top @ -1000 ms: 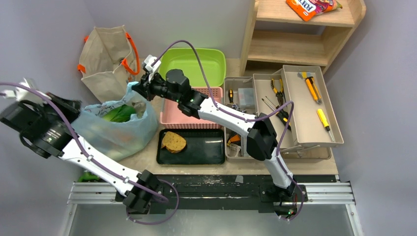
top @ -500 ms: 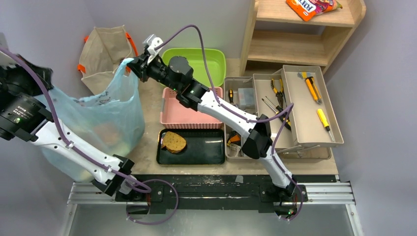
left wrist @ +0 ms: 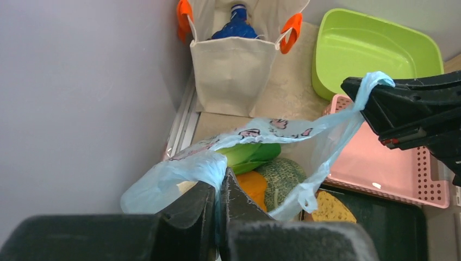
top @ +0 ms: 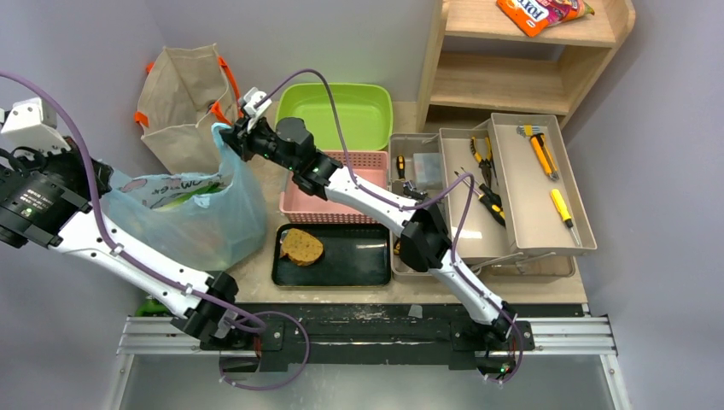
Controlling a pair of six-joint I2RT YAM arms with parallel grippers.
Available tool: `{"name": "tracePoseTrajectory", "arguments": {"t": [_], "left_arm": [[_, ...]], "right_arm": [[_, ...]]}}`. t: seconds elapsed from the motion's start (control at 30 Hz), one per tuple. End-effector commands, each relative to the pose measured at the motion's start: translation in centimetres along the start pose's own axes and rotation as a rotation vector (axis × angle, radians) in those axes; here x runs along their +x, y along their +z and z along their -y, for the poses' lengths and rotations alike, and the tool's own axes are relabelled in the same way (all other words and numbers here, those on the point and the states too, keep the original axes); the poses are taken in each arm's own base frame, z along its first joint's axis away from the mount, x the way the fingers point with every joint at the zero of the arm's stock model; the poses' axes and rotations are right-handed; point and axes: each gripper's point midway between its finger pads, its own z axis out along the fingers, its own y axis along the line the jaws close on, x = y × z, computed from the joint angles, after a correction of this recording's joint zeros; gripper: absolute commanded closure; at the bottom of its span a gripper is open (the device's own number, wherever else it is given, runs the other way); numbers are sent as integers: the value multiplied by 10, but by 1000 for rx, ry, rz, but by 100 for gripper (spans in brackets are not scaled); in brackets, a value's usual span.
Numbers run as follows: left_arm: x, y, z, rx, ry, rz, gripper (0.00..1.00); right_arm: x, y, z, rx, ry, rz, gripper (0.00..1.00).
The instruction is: Untie the knot of the grocery bags and take out the mixed food
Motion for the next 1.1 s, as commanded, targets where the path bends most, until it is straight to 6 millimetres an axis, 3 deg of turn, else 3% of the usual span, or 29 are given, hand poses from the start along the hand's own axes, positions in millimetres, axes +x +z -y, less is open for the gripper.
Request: {"name": "tracePoseTrajectory", "arguments": {"t": [0.0,0.07,0.2,0.33,0.43,0.6,0.77,0.87,1.0,1.07], "left_arm": [[-28,-23,32,51,150,119,100],[-4,-25,36,37,202,73,100],[85,-21,29,28,244,-154,100],[168,-13,-3,11,199,-413,100],[211,-18,-1,85,225,-539,100],[253,-30,-1,125,322,-672,100],[299,-49,-35,97,502,-899,100],[308,-49,-55,58,589,-944,100],[326,-42,-70,60,578,-998,100],[335,-44,-77,57,584,-1041,94]], "right_arm": [[-123,-15,-18,-35,-12,256,100],[-113,-17,-18,-44,-10,230,100],[-65,-27,-21,-72,13,97,100],[-12,-55,-31,-128,39,-66,100],[11,-73,-38,-159,53,-146,100],[22,-78,-39,-169,63,-193,100],[12,-64,-36,-158,59,-174,100],[7,-56,-32,-146,62,-158,100],[13,-51,-30,-142,78,-166,100],[17,-51,-29,-136,82,-175,100]]}}
